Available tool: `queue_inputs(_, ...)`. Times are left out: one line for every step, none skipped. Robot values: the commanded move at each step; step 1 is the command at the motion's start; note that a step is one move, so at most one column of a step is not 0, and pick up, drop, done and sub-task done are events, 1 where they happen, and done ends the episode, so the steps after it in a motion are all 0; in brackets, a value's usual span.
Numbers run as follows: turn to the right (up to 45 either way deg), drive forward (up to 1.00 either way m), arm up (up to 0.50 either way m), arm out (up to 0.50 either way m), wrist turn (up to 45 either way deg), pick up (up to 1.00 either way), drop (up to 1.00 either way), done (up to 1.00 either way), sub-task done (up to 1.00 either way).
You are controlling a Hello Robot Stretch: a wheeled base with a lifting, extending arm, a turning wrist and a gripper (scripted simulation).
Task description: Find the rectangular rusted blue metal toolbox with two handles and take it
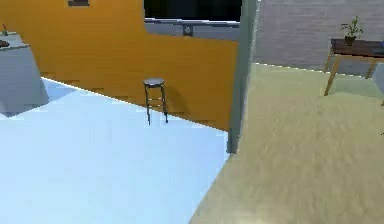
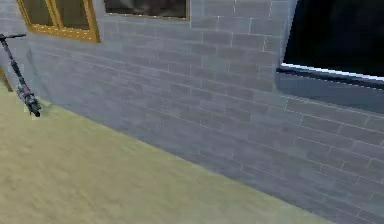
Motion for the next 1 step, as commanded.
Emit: queue_inputs(45.0, 0.00, 0.00, 0.00, 0.0, 0.00, 0.00, 0.00, 0.00)
